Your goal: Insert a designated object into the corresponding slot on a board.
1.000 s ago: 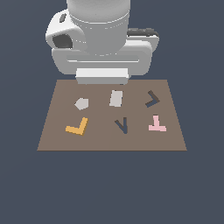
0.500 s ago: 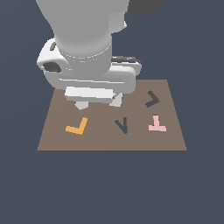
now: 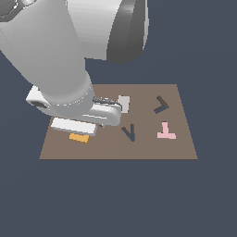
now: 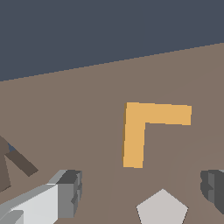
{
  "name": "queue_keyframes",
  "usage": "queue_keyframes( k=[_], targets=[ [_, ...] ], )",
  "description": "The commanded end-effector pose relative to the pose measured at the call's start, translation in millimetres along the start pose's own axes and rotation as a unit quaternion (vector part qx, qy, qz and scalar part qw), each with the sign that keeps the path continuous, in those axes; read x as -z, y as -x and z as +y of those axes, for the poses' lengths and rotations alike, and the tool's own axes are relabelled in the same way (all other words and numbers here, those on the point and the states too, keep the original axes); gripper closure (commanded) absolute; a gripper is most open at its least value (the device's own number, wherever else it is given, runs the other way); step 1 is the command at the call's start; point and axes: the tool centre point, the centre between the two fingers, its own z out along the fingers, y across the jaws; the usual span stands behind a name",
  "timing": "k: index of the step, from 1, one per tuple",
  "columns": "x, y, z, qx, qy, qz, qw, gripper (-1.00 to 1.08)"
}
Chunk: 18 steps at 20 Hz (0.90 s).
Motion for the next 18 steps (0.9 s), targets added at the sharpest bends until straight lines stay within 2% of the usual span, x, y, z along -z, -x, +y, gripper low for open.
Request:
queue_keyframes(
  k=[1, 8, 18],
  targets=[
    [-10.2, -9.2, 8.1, -0.01, -0.001, 0.002, 0.9999, -0.92],
    [-25.9, -22.8, 21.5, -0.026, -0.002, 0.004, 0.9997, -0.92],
    [-27.1, -23.9, 22.5, -0.027, -0.002, 0.004, 0.9996, -0.92]
  ],
)
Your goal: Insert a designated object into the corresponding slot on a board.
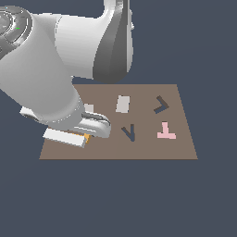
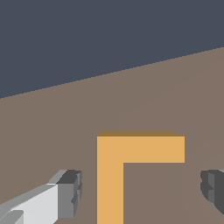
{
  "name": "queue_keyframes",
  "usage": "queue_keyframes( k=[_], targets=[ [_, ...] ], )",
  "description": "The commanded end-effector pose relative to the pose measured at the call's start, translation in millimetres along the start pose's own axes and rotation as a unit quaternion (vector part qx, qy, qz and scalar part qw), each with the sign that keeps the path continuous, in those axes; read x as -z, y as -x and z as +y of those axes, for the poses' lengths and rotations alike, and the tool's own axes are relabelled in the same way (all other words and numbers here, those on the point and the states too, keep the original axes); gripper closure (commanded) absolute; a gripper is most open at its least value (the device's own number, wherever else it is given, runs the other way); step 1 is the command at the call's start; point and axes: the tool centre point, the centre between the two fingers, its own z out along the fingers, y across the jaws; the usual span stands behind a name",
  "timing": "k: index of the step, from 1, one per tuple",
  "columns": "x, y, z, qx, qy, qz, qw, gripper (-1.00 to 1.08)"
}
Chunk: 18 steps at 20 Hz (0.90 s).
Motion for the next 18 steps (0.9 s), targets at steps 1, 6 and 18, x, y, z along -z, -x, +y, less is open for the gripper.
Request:
queue_keyframes(
  k=[1, 6, 18],
  targets=[
    [-1.7, 0.1, 0.1, 0.0, 0.0, 0.0, 1.0, -0.92],
    [-16.1, 0.4, -0.1, 0.0, 0.0, 0.0, 1.0, -0.92],
    [-19.6, 0.5, -0.1, 0.0, 0.0, 0.0, 1.0, 1.08]
  ],
)
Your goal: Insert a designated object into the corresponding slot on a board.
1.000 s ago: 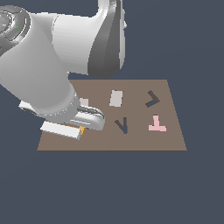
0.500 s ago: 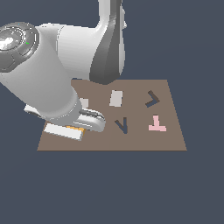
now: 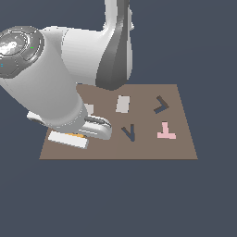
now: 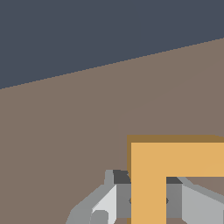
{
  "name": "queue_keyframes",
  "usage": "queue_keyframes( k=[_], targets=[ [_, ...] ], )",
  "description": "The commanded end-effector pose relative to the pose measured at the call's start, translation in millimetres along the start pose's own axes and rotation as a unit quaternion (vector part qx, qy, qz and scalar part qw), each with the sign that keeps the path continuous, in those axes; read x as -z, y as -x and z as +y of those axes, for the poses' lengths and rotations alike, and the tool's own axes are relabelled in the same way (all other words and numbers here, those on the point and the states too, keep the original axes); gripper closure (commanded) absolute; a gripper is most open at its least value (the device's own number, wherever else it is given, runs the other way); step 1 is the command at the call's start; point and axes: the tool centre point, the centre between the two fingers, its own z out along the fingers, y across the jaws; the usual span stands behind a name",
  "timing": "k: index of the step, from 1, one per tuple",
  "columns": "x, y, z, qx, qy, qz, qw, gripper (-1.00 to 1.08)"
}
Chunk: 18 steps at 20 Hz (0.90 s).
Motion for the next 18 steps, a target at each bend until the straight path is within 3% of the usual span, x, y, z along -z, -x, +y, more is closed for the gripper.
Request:
queue_keyframes(
  k=[1, 10, 18],
  targets=[
    [-0.9, 0.3, 1.7, -0.001, 0.001, 0.0, 1.0, 1.08],
    [2.5, 1.6, -3.7, 0.005, 0.0, -0.001, 1.0, 1.08],
    [3.9, 21.6, -58.5, 0.069, 0.0, 0.0, 0.9976, 1.08]
  ],
)
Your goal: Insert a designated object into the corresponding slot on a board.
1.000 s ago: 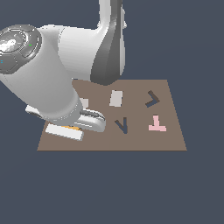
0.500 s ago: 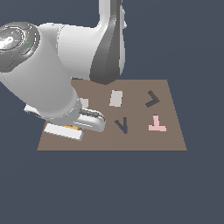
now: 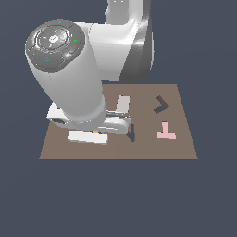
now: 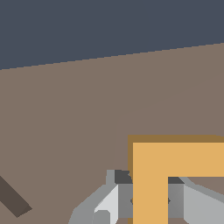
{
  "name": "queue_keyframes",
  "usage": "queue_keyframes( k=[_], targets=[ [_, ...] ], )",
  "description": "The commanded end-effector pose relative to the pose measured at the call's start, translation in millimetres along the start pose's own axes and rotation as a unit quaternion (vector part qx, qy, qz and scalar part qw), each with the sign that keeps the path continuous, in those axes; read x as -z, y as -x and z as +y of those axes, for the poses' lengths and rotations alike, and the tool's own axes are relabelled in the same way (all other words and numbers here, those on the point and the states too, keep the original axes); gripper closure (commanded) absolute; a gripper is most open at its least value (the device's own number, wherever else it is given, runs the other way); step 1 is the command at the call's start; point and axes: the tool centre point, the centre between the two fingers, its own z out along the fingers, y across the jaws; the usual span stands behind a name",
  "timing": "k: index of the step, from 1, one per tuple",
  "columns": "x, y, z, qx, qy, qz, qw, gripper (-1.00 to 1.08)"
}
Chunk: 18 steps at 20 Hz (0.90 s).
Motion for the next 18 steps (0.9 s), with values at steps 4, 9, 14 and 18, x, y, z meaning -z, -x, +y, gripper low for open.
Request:
queue_keyframes(
  k=[4, 9, 14, 18],
  targets=[
    [1.9, 21.4, -60.7, 0.07, 0.0, 0.0, 0.9975, 1.08],
    [3.7, 57.8, -126.2, 0.152, 0.0, 0.001, 0.9883, 1.08],
    [5.1, 97.7, -176.9, 0.222, 0.0, 0.001, 0.9752, 1.08],
    [5.9, 123.1, -202.4, 0.259, 0.0, 0.001, 0.9658, 1.08]
  ],
)
